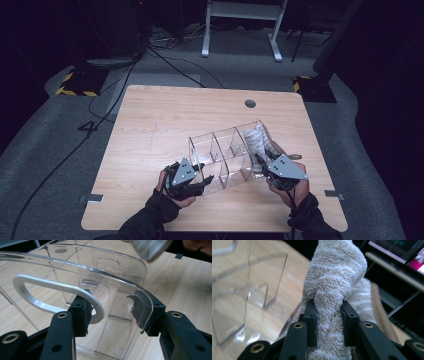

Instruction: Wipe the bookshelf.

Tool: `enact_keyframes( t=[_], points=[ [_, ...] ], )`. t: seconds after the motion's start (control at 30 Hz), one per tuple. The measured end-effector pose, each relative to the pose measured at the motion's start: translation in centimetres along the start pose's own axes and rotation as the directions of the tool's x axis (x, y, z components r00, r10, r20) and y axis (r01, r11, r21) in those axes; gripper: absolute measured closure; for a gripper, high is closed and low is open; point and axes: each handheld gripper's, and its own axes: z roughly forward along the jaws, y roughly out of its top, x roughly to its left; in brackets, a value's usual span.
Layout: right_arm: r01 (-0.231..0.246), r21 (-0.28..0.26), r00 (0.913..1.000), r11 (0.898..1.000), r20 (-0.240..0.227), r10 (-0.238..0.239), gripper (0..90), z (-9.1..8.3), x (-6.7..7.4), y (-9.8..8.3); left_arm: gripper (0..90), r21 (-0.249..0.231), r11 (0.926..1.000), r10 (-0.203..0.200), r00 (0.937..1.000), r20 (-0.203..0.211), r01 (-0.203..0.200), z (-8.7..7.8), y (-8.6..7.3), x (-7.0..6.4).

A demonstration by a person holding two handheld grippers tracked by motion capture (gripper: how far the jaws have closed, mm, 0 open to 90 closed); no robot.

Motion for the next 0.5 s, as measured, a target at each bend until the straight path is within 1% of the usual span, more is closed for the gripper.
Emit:
enact_keyframes(
  t=[0.03,0.1,0.13,0.17,0.2,0.23,0.27,0.3,0.4,0.43,0.5],
  points=[
    [0.005,-0.007,1.0,1.0,0.008,-0.005,71.2,-0.1,-0.3,0.5,49.6,0.002,1.0,0.001,1.0,0.003,-0.001,0.0,0.0,0.0],
    [-0.001,-0.004,1.0,1.0,-0.007,0.001,71.1,0.1,-0.8,1.0,49.4,0.0,1.0,0.0,1.0,0.006,0.0,0.0,0.0,-0.1],
    [-0.005,0.004,0.9998,1.0,-0.018,0.005,71.0,0.4,-1.0,1.1,49.4,-0.001,1.0,-0.002,1.0,0.008,0.002,0.0,0.0,0.0],
    [0.008,0.026,0.9997,1.0,-0.023,-0.007,70.9,0.8,-1.1,1.1,49.4,-0.001,1.0,-0.001,1.0,0.008,0.001,0.0,0.0,0.0],
    [0.01,0.039,0.9995,0.999,-0.031,-0.008,70.9,1.1,-1.2,1.0,49.4,-0.001,1.0,-0.001,1.0,0.008,0.001,0.0,0.0,0.0],
    [-0.004,0.05,0.9988,0.999,-0.048,0.006,70.8,1.5,-1.2,0.7,49.4,-0.001,1.0,-0.002,1.0,0.007,0.002,0.0,0.0,0.0],
    [-0.005,0.062,0.9985,0.998,-0.055,0.008,70.7,1.8,-1.1,0.5,49.4,-0.001,1.0,-0.002,1.0,0.007,0.002,0.0,0.0,-0.1],
    [0.0,0.084,0.9983,0.996,-0.058,0.005,70.6,2.1,-0.9,0.1,49.4,-0.002,1.0,-0.002,1.0,0.007,0.002,0.0,0.0,0.0],
    [0.011,0.108,0.9978,0.994,-0.066,-0.004,70.7,2.7,-0.3,-1.0,49.4,-0.003,1.0,-0.003,1.0,0.006,0.003,0.0,0.0,-0.1],
    [0.012,0.106,0.9977,0.994,-0.067,-0.005,70.8,2.8,-0.1,-1.3,49.4,-0.003,1.0,-0.001,1.0,0.007,0.001,0.0,0.0,-0.1],
    [0.022,0.118,0.9974,0.993,-0.07,-0.014,70.9,2.9,0.3,-1.8,49.4,-0.004,1.0,-0.003,1.0,0.005,0.003,0.0,0.0,-0.1]
  ],
)
